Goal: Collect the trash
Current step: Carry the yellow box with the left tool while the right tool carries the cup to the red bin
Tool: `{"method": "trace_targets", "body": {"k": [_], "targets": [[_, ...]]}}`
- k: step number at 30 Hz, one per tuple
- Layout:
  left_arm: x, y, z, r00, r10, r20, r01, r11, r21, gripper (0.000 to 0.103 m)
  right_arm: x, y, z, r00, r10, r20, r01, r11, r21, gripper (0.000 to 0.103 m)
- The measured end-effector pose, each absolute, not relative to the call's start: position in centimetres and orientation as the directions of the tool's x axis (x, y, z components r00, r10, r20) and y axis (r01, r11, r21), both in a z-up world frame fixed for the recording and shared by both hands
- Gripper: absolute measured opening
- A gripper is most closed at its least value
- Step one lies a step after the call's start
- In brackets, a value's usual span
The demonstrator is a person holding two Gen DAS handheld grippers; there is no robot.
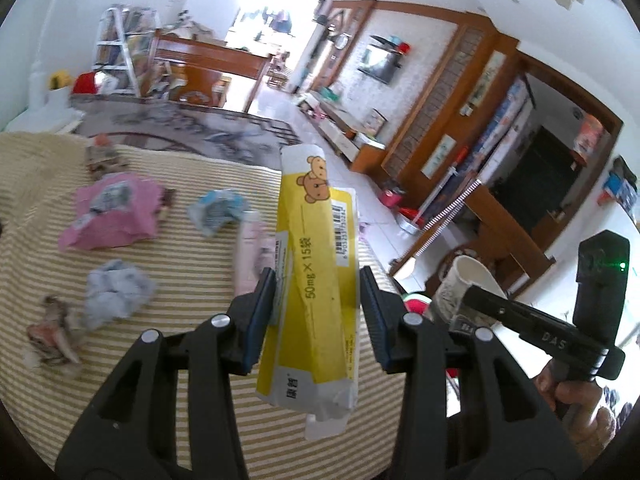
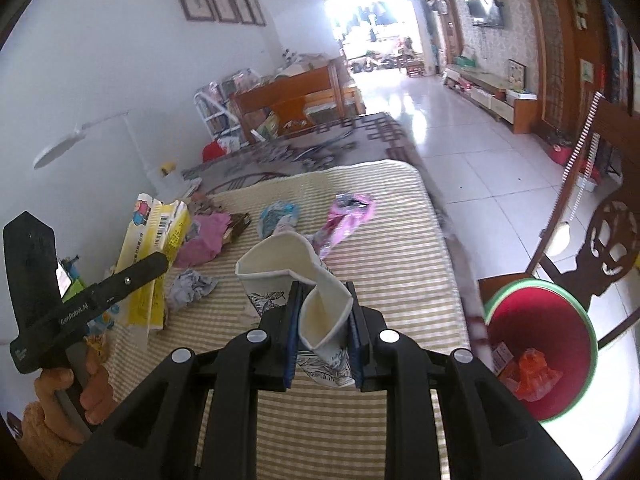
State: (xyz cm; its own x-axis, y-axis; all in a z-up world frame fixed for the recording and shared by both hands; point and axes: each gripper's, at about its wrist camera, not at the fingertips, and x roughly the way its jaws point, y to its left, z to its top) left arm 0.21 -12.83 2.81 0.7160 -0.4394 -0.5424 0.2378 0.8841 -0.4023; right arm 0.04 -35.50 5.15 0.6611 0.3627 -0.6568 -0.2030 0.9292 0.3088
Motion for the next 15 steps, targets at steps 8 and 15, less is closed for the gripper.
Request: {"method": "trace_targets", "body": {"k": [8, 15], "targets": [[1.2, -19.5, 3.0, 0.667, -0.484, -0.566, 0.328, 0.873, -0.361, 0.041, -1.1, -41.9, 4.1, 0.698, 0.329, -0.636, -0.093, 0.923, 0.374, 0.02], [2.0, -24.2, 1.9, 0.608, -0.523, -0.597, 0.388, 0.852, -0.351, 0.041, -2.3, -47.0, 3.1, 0.717, 0.287, -0.635, -0.009, 0.915, 0.403, 0.02]]}}
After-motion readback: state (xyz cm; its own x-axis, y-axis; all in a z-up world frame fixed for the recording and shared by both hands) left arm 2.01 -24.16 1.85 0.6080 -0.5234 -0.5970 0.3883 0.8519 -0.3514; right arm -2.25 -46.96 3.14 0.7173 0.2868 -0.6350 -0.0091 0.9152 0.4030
